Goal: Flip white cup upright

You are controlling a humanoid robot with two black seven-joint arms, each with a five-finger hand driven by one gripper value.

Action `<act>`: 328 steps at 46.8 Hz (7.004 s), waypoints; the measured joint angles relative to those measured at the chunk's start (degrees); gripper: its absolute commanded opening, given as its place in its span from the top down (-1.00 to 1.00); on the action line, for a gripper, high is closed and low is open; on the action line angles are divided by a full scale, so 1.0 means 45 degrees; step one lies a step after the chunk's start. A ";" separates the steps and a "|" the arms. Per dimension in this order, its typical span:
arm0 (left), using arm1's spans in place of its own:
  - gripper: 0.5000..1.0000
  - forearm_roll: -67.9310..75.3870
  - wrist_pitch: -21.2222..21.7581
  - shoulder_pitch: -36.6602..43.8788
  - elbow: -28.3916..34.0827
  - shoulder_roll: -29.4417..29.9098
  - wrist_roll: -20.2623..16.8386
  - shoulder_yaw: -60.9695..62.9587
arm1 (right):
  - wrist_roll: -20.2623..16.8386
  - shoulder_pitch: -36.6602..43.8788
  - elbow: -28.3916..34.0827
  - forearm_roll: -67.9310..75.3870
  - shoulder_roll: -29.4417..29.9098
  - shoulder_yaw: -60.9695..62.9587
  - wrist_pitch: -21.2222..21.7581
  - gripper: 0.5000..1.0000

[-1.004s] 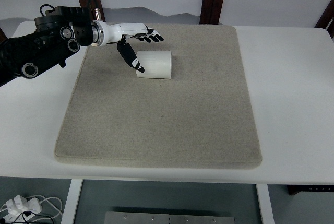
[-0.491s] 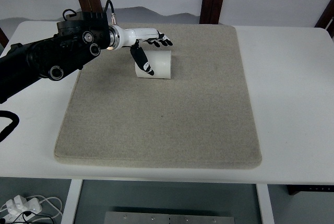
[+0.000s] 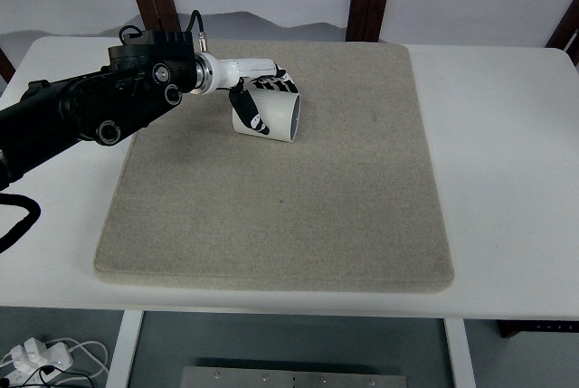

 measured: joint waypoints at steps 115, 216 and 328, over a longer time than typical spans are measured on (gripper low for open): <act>1.00 -1.1461 -0.2418 0.2629 0.2830 0.0144 -0.4908 -0.3649 | -0.0002 -0.0002 0.0000 -0.0003 0.0000 0.0001 0.0000 -0.81; 0.03 -1.1498 -0.3038 0.3998 0.5427 -0.1102 -0.7930 -0.2344 | -0.0004 -0.0001 0.0000 -0.0002 0.0000 0.0000 0.0000 -0.81; -0.99 -1.3682 -0.3533 0.2209 0.5286 0.0668 -0.8052 -0.2714 | -0.0003 -0.0002 0.0000 -0.0003 0.0000 -0.0001 0.0000 -0.81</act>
